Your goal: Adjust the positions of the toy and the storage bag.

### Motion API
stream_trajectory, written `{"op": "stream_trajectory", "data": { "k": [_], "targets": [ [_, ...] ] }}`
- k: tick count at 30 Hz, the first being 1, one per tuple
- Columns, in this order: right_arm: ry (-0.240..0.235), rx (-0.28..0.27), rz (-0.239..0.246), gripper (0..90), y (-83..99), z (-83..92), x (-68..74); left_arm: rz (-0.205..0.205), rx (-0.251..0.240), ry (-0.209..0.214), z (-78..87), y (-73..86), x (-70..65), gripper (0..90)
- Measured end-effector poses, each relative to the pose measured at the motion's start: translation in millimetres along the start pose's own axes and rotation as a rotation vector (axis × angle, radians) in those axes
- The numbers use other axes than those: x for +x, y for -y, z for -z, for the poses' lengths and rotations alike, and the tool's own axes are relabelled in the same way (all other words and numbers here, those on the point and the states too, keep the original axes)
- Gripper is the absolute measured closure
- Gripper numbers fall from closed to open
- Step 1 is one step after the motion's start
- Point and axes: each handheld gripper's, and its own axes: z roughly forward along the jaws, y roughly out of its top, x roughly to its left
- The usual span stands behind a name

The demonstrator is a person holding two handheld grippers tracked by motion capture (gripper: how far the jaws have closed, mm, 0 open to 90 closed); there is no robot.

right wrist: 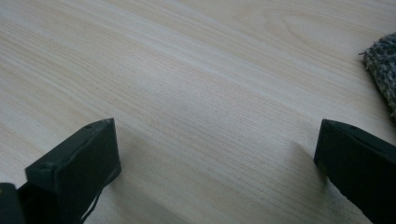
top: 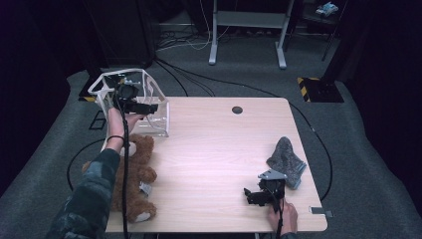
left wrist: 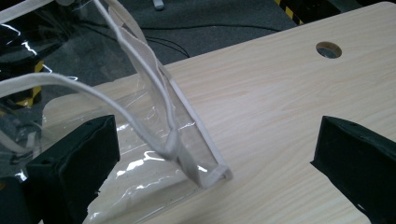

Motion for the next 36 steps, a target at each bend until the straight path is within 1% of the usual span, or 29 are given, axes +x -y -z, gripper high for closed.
{"op": "stream_trajectory", "data": {
  "k": [1, 2, 3, 5, 6, 7, 8, 9, 10, 11, 12, 13, 14, 15, 16, 19, 21, 23, 24, 25, 26, 27, 28, 29, 30, 31, 34, 35, 36],
  "targets": [
    [0.0, 0.0, 0.001, 0.0, 0.0, 0.0, -0.1, -0.008, 0.0, -0.015, -3.4, -2.2, -0.5, 0.1],
    [-0.001, 0.0, 0.001, 0.0, 0.0, 0.0, -0.1, -0.02, -0.009, -0.01, -5.5, -3.2, -0.5, 3.8],
    [0.0, -0.001, 0.001, 0.0, 0.0, -0.1, 0.0, -0.024, -0.018, -0.045, -9.8, -5.0, -0.9, 12.9],
    [0.0, -0.001, 0.002, 0.0, 0.0, -0.1, -0.1, -0.019, -0.015, -0.05, -11.8, -5.8, -0.5, 14.1],
    [-0.001, -0.001, 0.002, 0.0, 0.0, -0.1, -0.1, -0.024, -0.009, -0.051, -13.8, -6.4, 0.6, 16.0],
    [-0.001, -0.001, 0.002, 0.0, 0.0, -0.1, -0.1, -0.014, -0.003, -0.074, -18.8, -7.1, 1.0, 18.8],
    [-0.001, -0.001, 0.002, 0.0, 0.0, -0.1, -0.1, -0.014, -0.003, -0.074, -18.8, -7.1, 1.0, 22.0],
    [-0.001, -0.001, 0.001, 0.0, 0.0, -0.1, -0.1, -0.025, 0.019, -0.082, -23.0, -8.4, 1.0, 24.7],
    [-0.001, -0.001, 0.001, 0.0, 0.0, -0.1, -0.1, -0.025, 0.019, -0.082, -23.0, -8.4, 1.0, 26.5],
    [-0.001, -0.001, 0.002, 0.0, 0.0, -0.1, -0.1, -0.046, 0.033, -0.095, -25.9, -9.1, -0.3, 30.1],
    [-0.001, -0.001, 0.002, 0.0, 0.0, -0.1, -0.1, -0.046, 0.033, -0.095, -25.9, -9.1, -0.3, 33.8],
    [0.0, -0.001, 0.001, 0.0, 0.0, -0.1, -0.1, -0.055, 0.051, -0.113, -29.7, -8.7, -1.8, 34.1],
    [0.0, -0.001, 0.001, 0.0, 0.0, -0.1, -0.1, -0.055, 0.051, -0.113, -29.7, -8.7, -1.8, 35.4],
    [0.0, -0.001, 0.002, 0.0, 0.0, -0.1, -0.1, -0.058, 0.059, -0.137, -32.7, -7.6, -2.4, 36.4],
    [0.0, -0.001, 0.002, 0.0, 0.0, -0.1, -0.1, -0.058, 0.059, -0.137, -32.7, -7.6, -2.4, 37.0],
    [0.0, -0.001, 0.002, 0.0, 0.0, -0.1, -0.1, -0.07, 0.084, -0.154, -38.5, -4.1, -2.7, 45.5],
    [0.0, -0.001, 0.002, 0.0, 0.0, -0.1, -0.1, -0.064, 0.081, -0.17, -41.3, -1.8, -2.6, 54.8],
    [0.0, -0.001, 0.001, 0.0, 0.0, -0.1, -0.1, -0.062, 0.087, -0.166, -41.7, 0.0, -1.3, 69.5],
    [0.0, -0.001, 0.001, 0.0, 0.0, -0.1, -0.1, -0.062, 0.087, -0.166, -41.7, 0.0, -1.3, 72.9],
    [0.0, -0.001, 0.002, 0.0, 0.0, -0.1, -0.1, -0.067, 0.087, -0.177, -41.7, 0.0, -1.1, 72.9],
    [0.0, -0.001, 0.001, 0.0, 0.0, -0.1, -0.1, -0.055, 0.076, -0.168, -41.5, 0.1, -0.3, 78.0],
    [-0.001, -0.001, 0.002, 0.0, 0.0, -0.1, -0.1, -0.054, 0.076, -0.157, -40.8, -0.3, 0.8, 81.8],
    [-0.001, -0.001, 0.002, 0.0, 0.0, -0.1, -0.1, -0.048, 0.074, -0.155, -40.7, -0.5, 1.3, 82.7],
    [-0.001, -0.001, 0.001, 0.0, -0.1, -0.3, 0.0, -0.049, 0.074, -0.138, -40.5, -0.8, 2.0, 83.4],
    [-0.001, -0.001, 0.001, 0.0, -0.1, -0.3, 0.0, -0.049, 0.074, -0.138, -40.5, -0.8, 2.0, 83.6],
    [-0.003, 0.003, 0.013, 0.0, 0.0, 0.0, -0.8, -0.051, 0.07, -0.131, -41.1, -1.3, 1.6, 83.8],
    [-0.003, 0.003, 0.013, 0.0, -0.1, 0.0, -0.8, -0.058, 0.07, -0.124, -40.8, -2.0, -0.2, 84.1],
    [-0.003, 0.003, 0.013, 0.0, -0.1, 0.0, -0.8, -0.063, 0.064, -0.109, -41.3, -2.6, -2.2, 84.3],
    [-0.003, 0.003, 0.013, 0.0, -0.1, 0.0, -0.8, -0.063, 0.064, -0.109, -41.3, -2.6, -2.2, 84.3]
  ]
}}
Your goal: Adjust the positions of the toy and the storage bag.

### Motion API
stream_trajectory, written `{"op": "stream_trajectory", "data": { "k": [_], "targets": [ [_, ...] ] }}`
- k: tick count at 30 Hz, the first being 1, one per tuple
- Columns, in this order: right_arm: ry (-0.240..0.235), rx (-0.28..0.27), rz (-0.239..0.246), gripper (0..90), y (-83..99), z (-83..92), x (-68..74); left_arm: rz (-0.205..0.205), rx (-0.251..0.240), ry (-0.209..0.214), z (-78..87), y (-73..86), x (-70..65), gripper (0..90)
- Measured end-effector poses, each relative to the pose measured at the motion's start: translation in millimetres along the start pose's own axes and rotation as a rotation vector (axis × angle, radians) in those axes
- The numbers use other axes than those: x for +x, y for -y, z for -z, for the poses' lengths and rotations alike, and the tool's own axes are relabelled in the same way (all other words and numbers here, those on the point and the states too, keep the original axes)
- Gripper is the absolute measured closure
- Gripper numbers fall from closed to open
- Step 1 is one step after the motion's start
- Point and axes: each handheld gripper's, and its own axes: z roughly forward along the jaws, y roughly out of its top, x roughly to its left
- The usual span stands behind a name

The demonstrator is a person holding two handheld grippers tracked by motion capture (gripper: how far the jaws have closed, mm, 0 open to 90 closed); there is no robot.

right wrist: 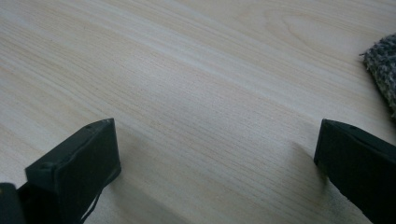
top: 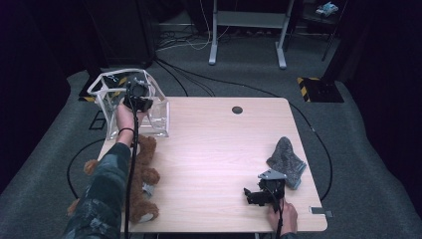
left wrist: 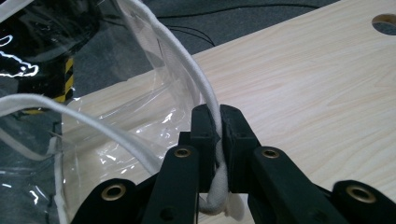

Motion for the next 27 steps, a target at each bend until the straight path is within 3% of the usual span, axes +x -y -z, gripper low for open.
{"op": "stream_trajectory", "data": {
  "k": [7, 15, 27],
  "targets": [
    [0.0, 0.0, 0.0, 0.0, 0.0, 0.0, 0.0, -0.02, -0.01, 0.017, -0.7, -2.6, -7.8, 84.5],
    [0.0, -0.001, 0.0, 0.0, 0.1, -0.1, 0.1, -0.081, -0.005, 0.046, 0.9, -6.0, -14.7, 84.5],
    [0.0, 0.0, 0.0, 0.0, 0.0, 0.0, 0.0, -0.115, -0.022, 0.098, 0.1, -11.5, -31.4, 84.5]
  ]
}}
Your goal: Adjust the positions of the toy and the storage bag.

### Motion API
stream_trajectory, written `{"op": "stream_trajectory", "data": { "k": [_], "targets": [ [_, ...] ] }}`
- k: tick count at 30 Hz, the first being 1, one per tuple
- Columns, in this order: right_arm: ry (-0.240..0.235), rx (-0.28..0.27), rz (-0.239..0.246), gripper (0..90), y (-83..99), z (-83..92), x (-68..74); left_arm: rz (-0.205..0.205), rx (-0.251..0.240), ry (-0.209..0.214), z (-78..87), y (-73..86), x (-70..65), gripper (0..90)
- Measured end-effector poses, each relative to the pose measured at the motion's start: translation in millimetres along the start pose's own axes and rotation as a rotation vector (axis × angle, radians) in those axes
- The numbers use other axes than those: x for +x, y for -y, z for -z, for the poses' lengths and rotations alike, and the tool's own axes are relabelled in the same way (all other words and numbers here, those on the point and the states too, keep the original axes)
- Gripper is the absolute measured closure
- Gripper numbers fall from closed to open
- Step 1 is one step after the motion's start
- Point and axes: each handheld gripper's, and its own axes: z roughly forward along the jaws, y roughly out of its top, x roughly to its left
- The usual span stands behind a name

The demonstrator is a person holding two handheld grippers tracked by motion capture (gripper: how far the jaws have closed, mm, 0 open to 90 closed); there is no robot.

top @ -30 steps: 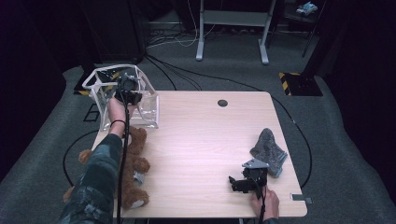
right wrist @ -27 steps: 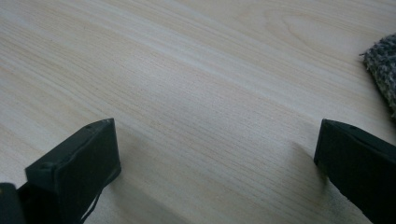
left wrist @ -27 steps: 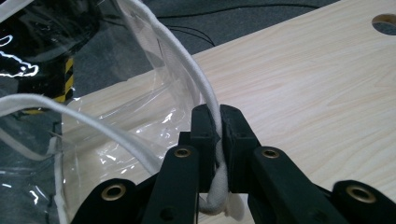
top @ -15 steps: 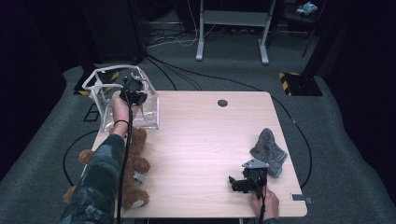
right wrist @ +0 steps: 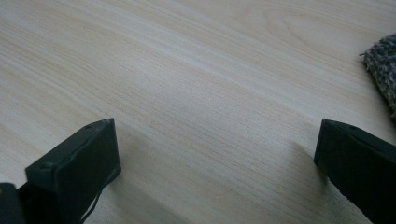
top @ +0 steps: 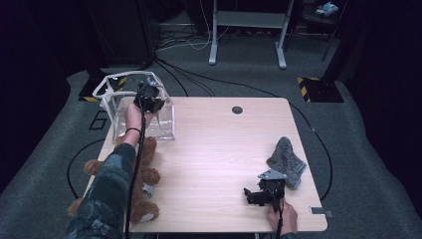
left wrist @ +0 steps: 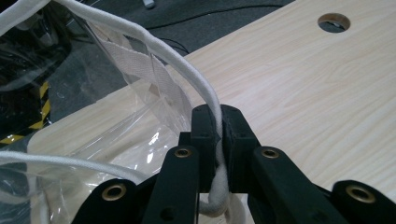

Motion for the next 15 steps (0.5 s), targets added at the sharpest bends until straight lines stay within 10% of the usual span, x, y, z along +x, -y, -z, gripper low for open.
{"op": "stream_trajectory", "data": {
  "k": [15],
  "targets": [
    [0.0, 0.0, 0.0, 0.0, 0.0, 0.0, 0.0, -0.037, -0.01, 0.05, -2.6, -8.5, -19.7, 84.3]
  ]
}}
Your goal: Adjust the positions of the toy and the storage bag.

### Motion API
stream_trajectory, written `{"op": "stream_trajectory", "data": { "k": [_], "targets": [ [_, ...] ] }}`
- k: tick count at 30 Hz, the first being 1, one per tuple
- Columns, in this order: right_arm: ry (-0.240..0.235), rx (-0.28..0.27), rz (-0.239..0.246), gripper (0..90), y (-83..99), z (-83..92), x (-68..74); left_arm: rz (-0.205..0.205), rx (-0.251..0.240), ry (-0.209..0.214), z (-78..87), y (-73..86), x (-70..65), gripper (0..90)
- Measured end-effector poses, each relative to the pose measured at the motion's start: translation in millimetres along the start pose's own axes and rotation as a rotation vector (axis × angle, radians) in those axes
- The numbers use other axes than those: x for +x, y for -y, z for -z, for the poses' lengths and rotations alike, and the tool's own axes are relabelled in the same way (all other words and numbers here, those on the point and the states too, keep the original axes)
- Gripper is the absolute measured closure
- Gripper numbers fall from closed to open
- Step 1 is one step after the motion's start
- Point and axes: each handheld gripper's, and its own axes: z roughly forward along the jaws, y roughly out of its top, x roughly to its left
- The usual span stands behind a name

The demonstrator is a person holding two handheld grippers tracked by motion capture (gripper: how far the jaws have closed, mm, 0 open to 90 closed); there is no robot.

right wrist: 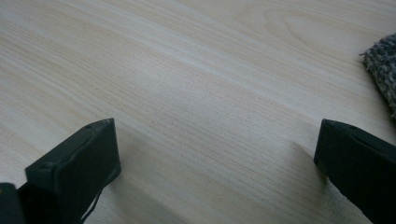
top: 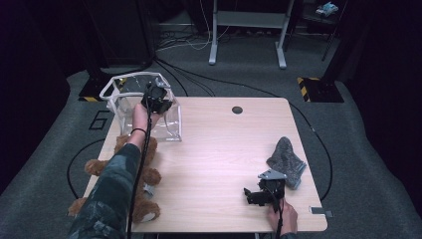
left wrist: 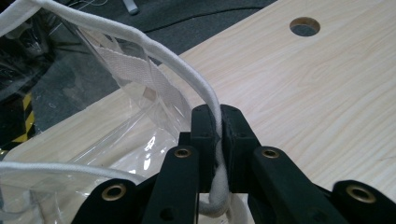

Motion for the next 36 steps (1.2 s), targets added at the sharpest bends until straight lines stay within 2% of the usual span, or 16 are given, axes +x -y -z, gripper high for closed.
{"op": "stream_trajectory", "data": {
  "k": [11, 27, 36],
  "targets": [
    [0.001, -0.003, -0.009, 0.0, -0.2, -0.3, 0.6, -0.041, -0.001, 0.042, -2.4, -9.3, -17.3, 84.2],
    [0.0, 0.0, 0.0, 0.0, 0.0, 0.0, 0.0, -0.102, -0.015, 0.132, -5.6, -21.7, -40.5, 84.1],
    [-0.003, -0.003, -0.01, 0.0, -0.2, 0.0, 0.5, -0.125, -0.015, 0.154, -6.7, -28.9, -53.4, 84.0]
  ]
}}
